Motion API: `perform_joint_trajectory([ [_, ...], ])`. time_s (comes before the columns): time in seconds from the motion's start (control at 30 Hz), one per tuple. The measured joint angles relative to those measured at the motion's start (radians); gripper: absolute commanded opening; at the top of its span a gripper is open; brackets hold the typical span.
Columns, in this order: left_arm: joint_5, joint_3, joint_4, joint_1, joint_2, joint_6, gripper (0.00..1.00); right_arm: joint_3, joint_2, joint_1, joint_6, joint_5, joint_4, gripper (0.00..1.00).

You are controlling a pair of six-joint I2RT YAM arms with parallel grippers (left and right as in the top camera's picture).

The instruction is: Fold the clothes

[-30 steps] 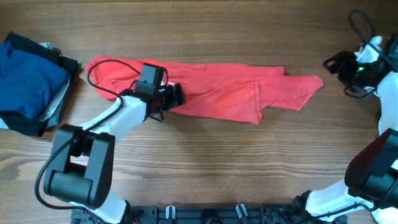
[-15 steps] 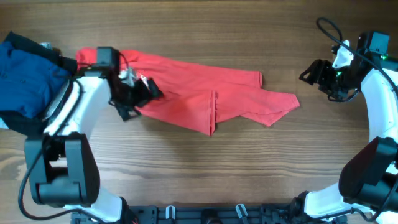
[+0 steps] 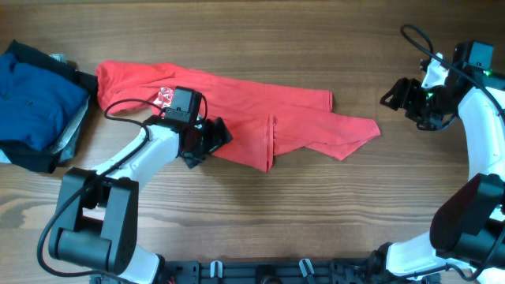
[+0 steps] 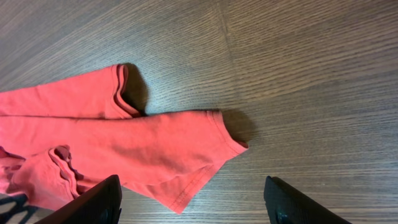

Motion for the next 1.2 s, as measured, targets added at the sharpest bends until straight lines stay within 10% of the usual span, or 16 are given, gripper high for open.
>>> perform_joint_trajectory([
  [0.13,-0.039,-0.005,0.012,-0.001,0.000,-0.023,0.65,0.000,0.000,0.000,0.000,0.003,-0.001,0.74],
  [0.5,-0.090,0.002,0.024,-0.082,0.017,-0.064,0.64,0.000,0.000,0.000,0.000,0.004,0.000,0.75],
  [0.9,-0.143,0.001,0.027,-0.085,0.027,-0.153,0.28,0.000,0.000,0.000,-0.004,0.009,-0.001,0.75],
  [1.0,-0.156,0.001,0.027,-0.085,0.031,-0.165,0.04,0.000,0.000,0.000,-0.004,0.011,-0.001,0.75],
  [1.2,-0.167,-0.001,0.023,-0.085,0.037,-0.169,0.04,0.000,0.000,0.000,-0.004,0.011,-0.006,0.75],
])
